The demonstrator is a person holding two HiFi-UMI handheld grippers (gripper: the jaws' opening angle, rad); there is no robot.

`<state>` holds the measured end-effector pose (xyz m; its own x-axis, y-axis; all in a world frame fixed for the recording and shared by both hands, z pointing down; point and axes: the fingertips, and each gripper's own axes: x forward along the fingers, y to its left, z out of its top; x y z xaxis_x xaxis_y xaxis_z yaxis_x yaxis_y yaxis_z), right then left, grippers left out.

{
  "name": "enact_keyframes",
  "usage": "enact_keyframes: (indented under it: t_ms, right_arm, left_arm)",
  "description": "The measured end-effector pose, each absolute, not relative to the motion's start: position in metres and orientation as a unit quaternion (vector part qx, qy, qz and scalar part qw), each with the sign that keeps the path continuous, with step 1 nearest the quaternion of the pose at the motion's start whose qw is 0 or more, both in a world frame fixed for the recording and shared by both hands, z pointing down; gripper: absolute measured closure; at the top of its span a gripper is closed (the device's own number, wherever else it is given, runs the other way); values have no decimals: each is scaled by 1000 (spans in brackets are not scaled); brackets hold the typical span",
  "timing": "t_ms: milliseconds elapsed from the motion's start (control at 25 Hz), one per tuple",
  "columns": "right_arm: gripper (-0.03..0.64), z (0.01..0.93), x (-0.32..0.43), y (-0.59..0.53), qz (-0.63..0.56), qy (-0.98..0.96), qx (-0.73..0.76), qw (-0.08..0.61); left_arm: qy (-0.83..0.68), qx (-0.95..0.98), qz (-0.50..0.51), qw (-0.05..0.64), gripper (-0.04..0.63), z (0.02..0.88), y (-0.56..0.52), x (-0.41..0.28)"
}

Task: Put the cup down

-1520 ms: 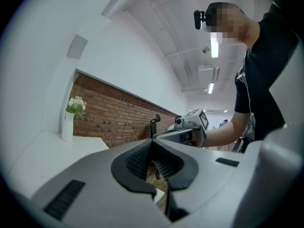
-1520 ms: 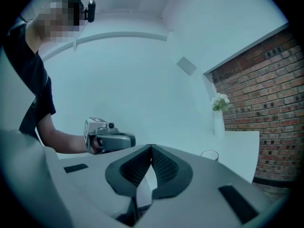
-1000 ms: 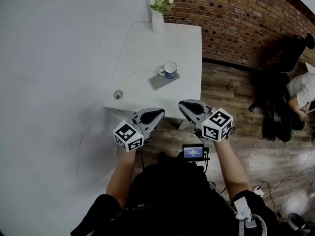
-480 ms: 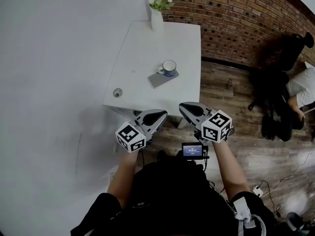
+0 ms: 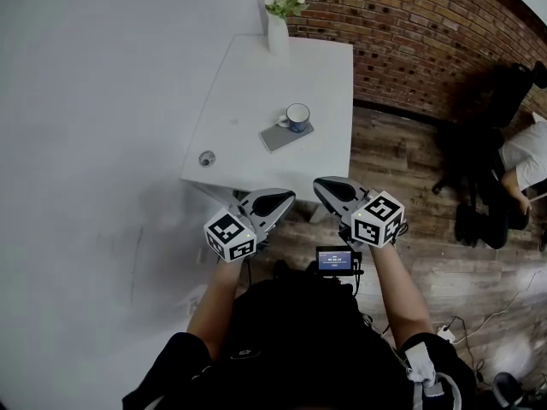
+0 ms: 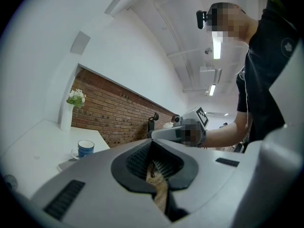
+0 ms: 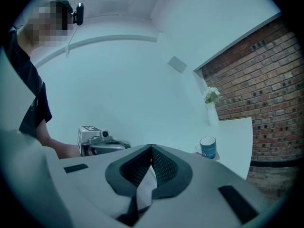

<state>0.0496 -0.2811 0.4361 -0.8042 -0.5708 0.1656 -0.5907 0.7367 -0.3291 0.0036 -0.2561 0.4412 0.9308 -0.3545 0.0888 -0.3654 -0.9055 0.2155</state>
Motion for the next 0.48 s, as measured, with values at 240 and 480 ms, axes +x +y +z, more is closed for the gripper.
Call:
enact_keyframes:
  t_ms: [240,480]
  right_arm:
    - [604,435,49,-284,186,-931,313,27]
    - [604,434,54,-289,181,-931,315,29]
  left_arm:
    - [-196,973,25,117,588,442,-263,-4]
    - [-203,972,21,116,588,441,-270,-6]
